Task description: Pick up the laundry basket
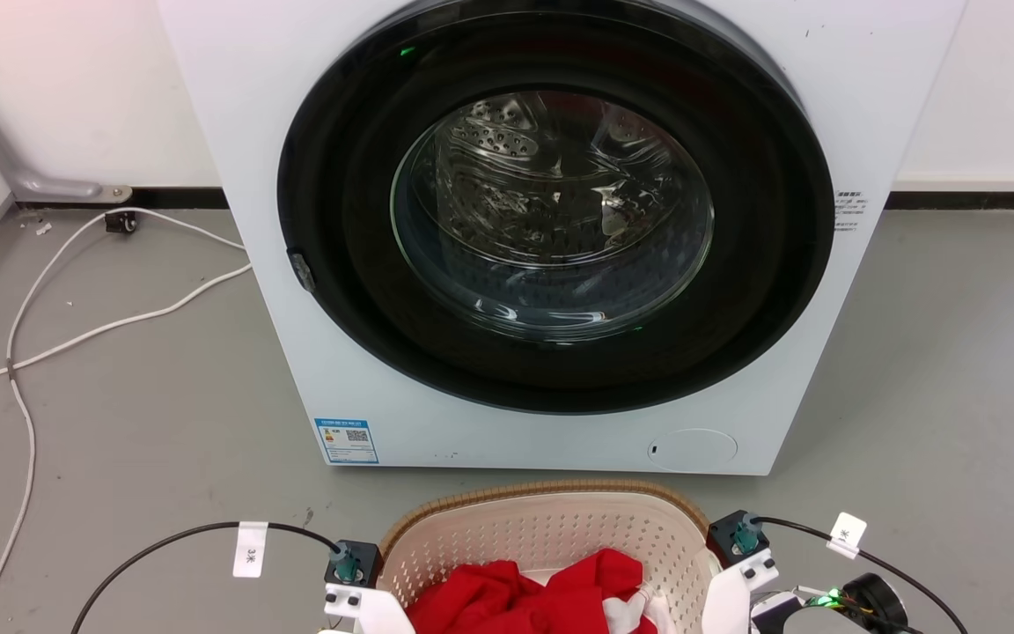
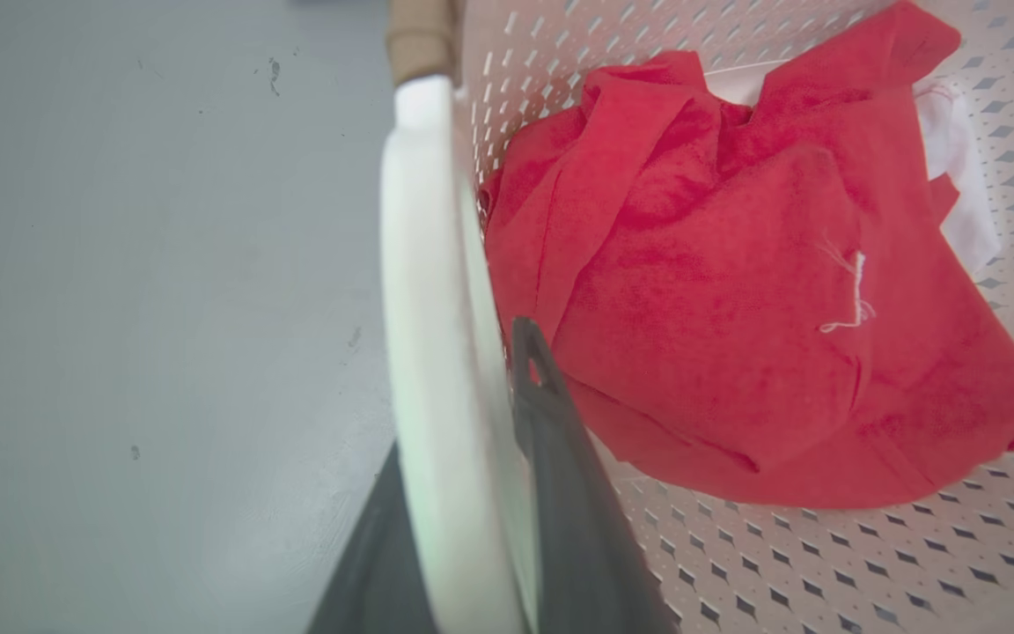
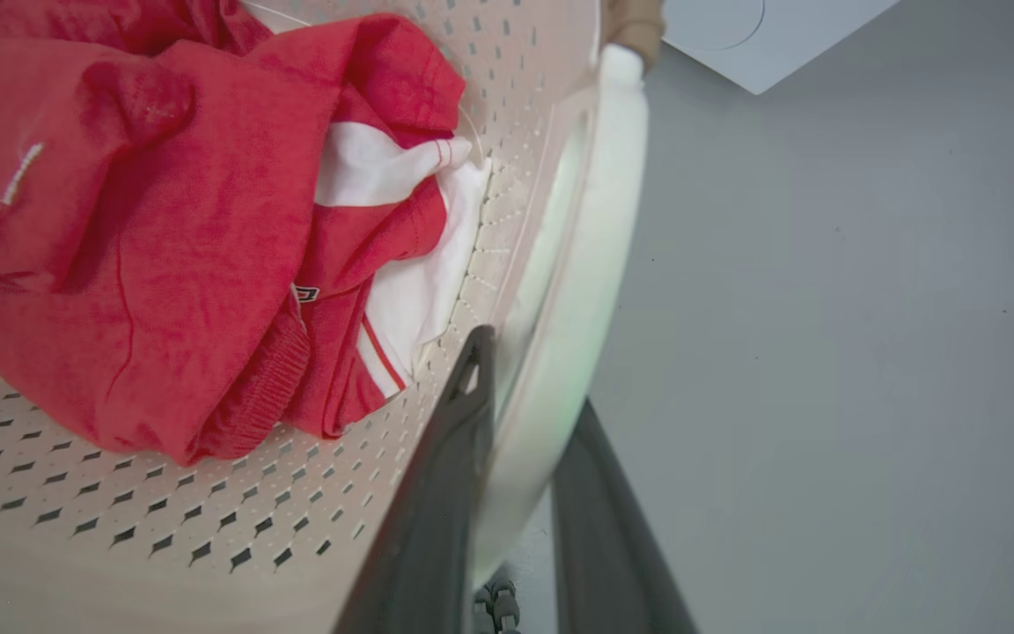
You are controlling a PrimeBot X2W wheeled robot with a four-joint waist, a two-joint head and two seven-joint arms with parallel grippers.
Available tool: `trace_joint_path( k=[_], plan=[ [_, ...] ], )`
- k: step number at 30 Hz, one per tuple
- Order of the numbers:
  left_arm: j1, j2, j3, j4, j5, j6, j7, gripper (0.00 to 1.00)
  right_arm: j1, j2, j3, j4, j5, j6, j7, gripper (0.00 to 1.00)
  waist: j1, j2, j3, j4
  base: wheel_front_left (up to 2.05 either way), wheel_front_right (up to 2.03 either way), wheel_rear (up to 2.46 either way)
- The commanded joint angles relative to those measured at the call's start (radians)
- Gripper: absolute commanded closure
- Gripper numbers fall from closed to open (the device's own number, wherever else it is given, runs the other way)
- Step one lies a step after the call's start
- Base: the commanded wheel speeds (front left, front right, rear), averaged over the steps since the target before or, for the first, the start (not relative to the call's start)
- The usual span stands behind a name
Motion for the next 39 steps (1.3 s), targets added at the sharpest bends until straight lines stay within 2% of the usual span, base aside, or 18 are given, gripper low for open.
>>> trace_joint_path(
  k=[1, 21, 39],
  plan=[
    [0.007, -0.018, -0.014, -0.010, 0.006, -0.020, 0.003, 1.00, 0.003, 0.011, 0.019, -0.017, 0.009, 0.003, 0.000, 1.00, 0.0001, -0.0001, -0.003, -0.001, 0.00, 0.00, 0.00],
    [-0.007, -0.018, -0.054, -0.006, -0.022, -0.018, 0.014, 1.00, -0.027, -0.020, 0.189, -0.030, 0.174, 0.003, 0.024, 1.00, 0.0001, -0.0001, 0.001, -0.002, 0.00, 0.00, 0.00],
    [-0.018, -0.019, -0.082, -0.006, -0.054, -0.012, 0.010, 1.00, -0.053, -0.026, 0.283, -0.015, 0.262, 0.003, 0.007, 1.00, 0.0001, -0.0001, 0.012, -0.007, 0.00, 0.00, 0.00]
  ],
)
